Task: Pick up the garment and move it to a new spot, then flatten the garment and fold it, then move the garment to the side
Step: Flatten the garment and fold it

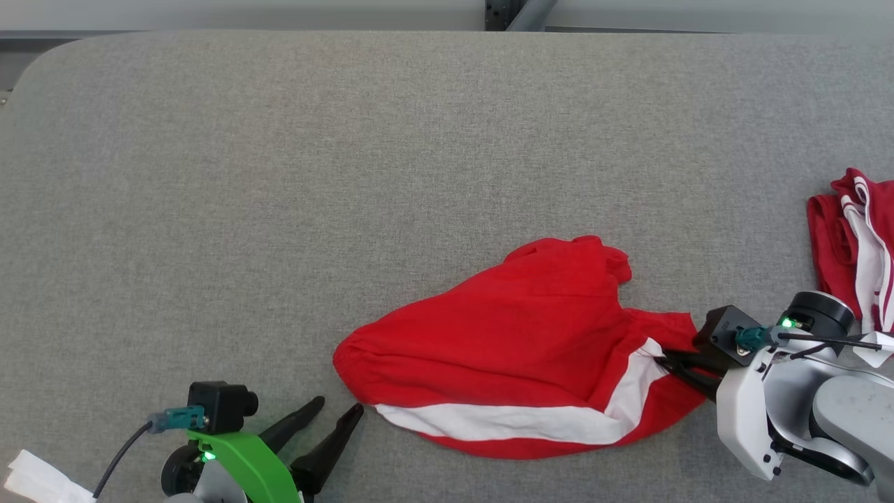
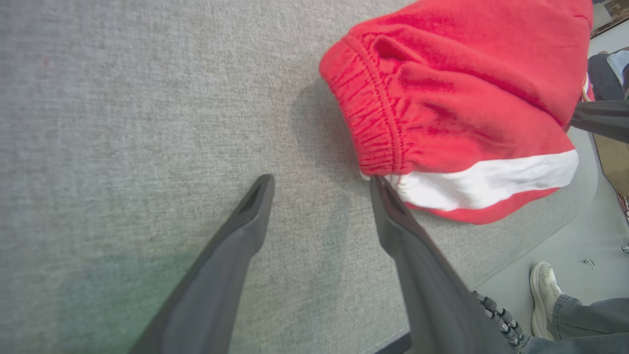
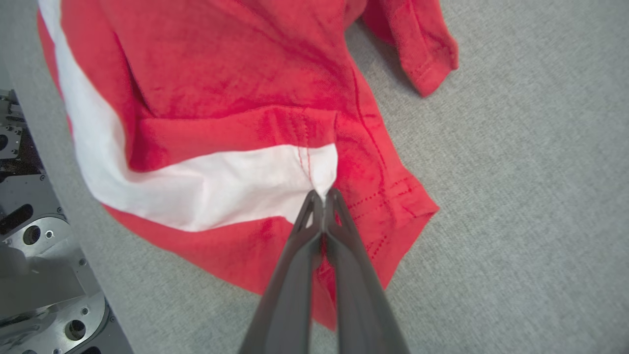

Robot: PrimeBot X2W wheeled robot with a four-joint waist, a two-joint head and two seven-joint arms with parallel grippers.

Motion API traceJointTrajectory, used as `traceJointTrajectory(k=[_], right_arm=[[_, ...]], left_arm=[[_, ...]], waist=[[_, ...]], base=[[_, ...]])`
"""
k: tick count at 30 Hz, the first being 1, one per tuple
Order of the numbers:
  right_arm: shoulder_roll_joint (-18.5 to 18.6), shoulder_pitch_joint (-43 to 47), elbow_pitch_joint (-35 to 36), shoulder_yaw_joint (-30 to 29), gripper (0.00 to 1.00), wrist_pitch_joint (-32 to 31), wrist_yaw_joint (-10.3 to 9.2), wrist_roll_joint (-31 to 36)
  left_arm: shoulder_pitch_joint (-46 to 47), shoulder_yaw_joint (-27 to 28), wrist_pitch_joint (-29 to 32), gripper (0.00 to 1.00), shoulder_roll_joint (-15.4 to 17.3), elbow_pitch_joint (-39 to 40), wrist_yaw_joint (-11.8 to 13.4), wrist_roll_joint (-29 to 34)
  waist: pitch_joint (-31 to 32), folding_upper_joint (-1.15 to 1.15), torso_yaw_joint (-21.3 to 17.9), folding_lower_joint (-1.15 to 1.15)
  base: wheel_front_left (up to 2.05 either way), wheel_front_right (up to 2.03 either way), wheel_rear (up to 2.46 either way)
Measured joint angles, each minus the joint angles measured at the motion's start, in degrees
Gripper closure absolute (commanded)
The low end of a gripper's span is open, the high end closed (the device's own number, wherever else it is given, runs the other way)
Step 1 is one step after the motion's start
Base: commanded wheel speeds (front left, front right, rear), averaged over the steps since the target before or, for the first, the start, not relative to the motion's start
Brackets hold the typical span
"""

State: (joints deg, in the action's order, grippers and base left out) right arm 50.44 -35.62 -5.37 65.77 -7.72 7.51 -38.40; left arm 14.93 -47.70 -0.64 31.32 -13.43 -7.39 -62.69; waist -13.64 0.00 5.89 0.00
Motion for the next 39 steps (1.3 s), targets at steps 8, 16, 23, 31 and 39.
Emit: traceJointTrajectory(k=[8,16,23,31,39], right_arm=[[0.1,-0.5,-0.4,0.2,1.0,0.5,0.01,-0.9],[0.9,-1.2,-0.8,-1.8,1.0,1.0,0.01,-1.3],[1.0,-1.1,-0.8,-3.5,1.0,1.0,0.01,-1.3],[0.9,0.0,-0.8,-5.0,1.0,1.1,0.01,-1.2],[0.7,0.2,-0.7,-6.4,1.0,1.2,0.01,-0.7]], left_arm=[[0.5,-2.1,-0.5,0.0,1.0,1.3,0.0,-3.1],[2.5,-5.7,-1.5,0.0,1.7,1.9,0.0,-4.6],[3.6,-10.2,-2.3,0.0,2.0,2.6,0.0,-5.5],[5.7,-12.9,-5.0,0.0,3.0,2.1,0.0,-6.3],[7.5,-15.8,-6.3,0.39,2.3,0.3,0.0,-7.8]], waist=[[0.3,0.0,-0.7,0.0],[0.1,0.0,-1.8,0.0],[0.0,0.0,-2.5,0.0],[0.1,0.0,-2.6,0.0],[0.0,0.0,-3.2,0.0]], base=[[0.0,0.0,0.0],[0.0,0.0,0.0],[0.0,0.0,0.0],[0.0,0.0,0.0],[0.0,0.0,0.0]])
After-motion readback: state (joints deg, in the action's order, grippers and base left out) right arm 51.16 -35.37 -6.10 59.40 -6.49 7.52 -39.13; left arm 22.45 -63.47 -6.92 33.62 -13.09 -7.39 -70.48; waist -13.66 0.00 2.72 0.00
